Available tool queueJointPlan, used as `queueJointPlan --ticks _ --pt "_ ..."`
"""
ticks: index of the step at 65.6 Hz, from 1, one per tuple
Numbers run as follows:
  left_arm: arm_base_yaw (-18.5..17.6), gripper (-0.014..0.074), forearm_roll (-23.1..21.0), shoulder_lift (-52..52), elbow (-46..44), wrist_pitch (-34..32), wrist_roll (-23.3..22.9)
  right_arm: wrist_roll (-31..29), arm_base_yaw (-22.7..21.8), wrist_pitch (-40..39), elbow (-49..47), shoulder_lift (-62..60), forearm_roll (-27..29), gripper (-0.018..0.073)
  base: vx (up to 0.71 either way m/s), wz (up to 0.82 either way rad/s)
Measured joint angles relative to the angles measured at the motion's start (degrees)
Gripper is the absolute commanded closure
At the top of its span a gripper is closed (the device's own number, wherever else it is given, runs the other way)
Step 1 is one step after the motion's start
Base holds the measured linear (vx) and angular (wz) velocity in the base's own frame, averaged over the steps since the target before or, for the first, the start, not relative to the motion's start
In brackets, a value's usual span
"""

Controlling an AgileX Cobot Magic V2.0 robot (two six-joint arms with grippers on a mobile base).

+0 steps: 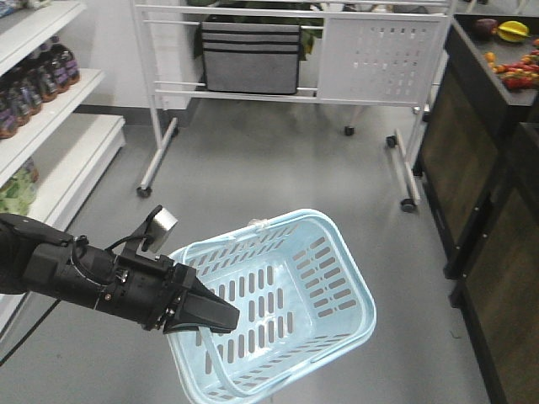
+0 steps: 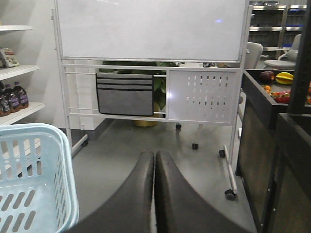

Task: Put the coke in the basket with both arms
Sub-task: 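Drive past the whiteboard stand holding the basket in the left gripper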

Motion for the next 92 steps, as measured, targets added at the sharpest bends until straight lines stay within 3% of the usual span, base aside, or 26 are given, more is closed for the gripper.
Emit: queueJointPlan --ticks 92 --pt "-0.1 0.0604 0.0 0.0 0.0 0.0 0.0 0.0 0.0 0.0 0.0 0.0 0.0 0.0568 0.11 -0.08"
